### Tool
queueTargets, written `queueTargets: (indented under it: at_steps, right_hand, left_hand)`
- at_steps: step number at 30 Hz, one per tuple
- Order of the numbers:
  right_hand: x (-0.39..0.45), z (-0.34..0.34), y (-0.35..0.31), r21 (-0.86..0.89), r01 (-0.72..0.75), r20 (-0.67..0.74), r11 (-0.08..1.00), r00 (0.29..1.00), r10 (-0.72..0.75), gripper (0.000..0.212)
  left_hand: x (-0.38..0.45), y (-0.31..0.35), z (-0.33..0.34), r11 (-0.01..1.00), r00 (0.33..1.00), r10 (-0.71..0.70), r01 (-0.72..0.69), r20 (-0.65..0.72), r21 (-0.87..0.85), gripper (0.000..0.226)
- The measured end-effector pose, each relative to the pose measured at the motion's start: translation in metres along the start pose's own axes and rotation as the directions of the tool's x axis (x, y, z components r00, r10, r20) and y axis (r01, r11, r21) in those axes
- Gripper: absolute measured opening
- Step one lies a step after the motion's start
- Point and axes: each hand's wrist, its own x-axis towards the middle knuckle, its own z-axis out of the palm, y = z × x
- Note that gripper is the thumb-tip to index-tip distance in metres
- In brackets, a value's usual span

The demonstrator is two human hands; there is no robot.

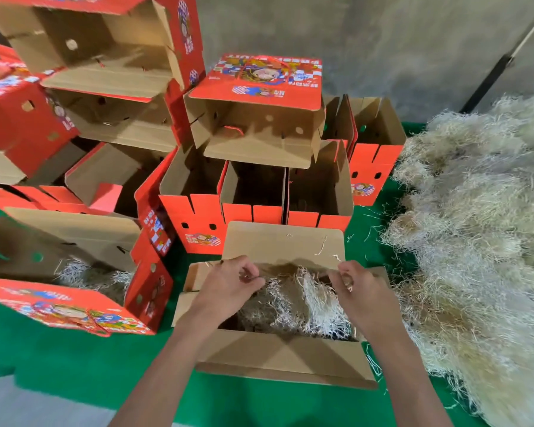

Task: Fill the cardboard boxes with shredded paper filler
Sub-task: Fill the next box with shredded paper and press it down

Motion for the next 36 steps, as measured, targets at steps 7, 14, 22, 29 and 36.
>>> queueTargets:
  at_steps: [7, 14, 22, 29, 36]
  right_hand:
    - [0.003, -0.017, -0.001, 0.072, 0.158, -0.026, 0.985, 0.987, -0.156, 0.010]
    - [0.020, 0.037, -0.015, 0.023, 0.235, 0.565, 0.972, 0.799, -0.206, 0.025]
    - [0.023, 0.079, 0.006, -0.287, 0.228, 0.696, 0.931, 0.717, 0.039, 0.042]
    - [0.031, 0.088, 0.002, -0.426, 0.374, 0.701, 0.824, 0.712, 0.040, 0.035]
    - [0.039, 0.107, -0.007, -0.181, 0.446, 0.742, 0.876, 0.647, -0.176, 0.018]
  left_hand:
    - [0.024, 0.000, 0.015, 0.993, 0.856, -0.103, 0.055, 0.506, 0.109, 0.026]
    - [0.048, -0.005, 0.074, 0.740, 0.602, -0.376, -0.263, 0.705, 0.619, 0.050]
    - [0.047, -0.017, 0.091, 0.516, 0.617, -0.518, -0.326, 0.592, 0.792, 0.035]
    - [0.054, -0.007, 0.071, 0.555, 0.600, -0.454, -0.387, 0.658, 0.736, 0.013]
    - [0.054, -0.020, 0.074, 0.556, 0.819, -0.119, -0.413, 0.561, 0.721, 0.031]
